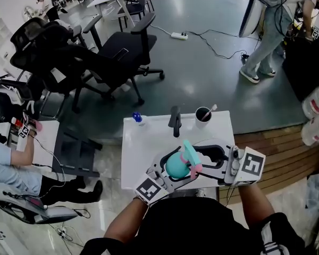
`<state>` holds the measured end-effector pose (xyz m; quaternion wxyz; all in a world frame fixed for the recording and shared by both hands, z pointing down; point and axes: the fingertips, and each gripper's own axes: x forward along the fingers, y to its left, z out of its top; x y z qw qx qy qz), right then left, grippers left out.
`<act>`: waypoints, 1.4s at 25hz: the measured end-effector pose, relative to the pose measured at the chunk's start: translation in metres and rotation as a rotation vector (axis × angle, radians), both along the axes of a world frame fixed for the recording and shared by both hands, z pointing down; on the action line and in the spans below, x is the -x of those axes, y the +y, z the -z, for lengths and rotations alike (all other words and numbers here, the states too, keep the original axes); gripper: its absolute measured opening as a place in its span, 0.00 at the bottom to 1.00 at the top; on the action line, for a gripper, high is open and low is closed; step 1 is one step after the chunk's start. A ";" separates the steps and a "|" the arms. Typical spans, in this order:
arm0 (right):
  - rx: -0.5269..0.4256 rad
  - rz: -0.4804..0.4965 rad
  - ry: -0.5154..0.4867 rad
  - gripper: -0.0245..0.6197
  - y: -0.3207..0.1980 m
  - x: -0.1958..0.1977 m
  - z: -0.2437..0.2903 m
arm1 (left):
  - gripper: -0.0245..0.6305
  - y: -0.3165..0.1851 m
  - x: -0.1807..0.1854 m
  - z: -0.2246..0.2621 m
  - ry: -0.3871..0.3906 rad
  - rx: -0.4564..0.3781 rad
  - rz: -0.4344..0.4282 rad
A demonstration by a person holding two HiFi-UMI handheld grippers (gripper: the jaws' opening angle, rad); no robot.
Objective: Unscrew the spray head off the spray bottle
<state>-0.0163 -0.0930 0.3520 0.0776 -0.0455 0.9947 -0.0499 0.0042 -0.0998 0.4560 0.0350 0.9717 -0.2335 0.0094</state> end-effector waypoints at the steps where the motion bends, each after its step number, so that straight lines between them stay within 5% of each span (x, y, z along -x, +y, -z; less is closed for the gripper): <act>1: 0.013 -0.054 -0.009 0.33 -0.007 -0.002 -0.003 | 0.75 -0.006 0.004 -0.004 -0.018 -0.009 0.036; 10: 0.185 -0.304 0.023 0.35 -0.030 0.007 -0.025 | 0.75 -0.041 0.030 -0.036 -0.221 -0.072 0.269; 19: 0.239 -0.405 0.026 0.26 -0.036 0.011 -0.032 | 0.75 -0.039 0.029 -0.039 -0.277 -0.097 0.285; 26: 0.154 -0.273 0.037 0.25 -0.026 0.011 -0.022 | 0.75 -0.029 0.022 -0.029 -0.223 -0.100 0.203; 35: 0.002 0.156 0.125 0.25 0.025 0.007 -0.011 | 0.75 0.018 -0.008 -0.012 -0.076 -0.083 -0.111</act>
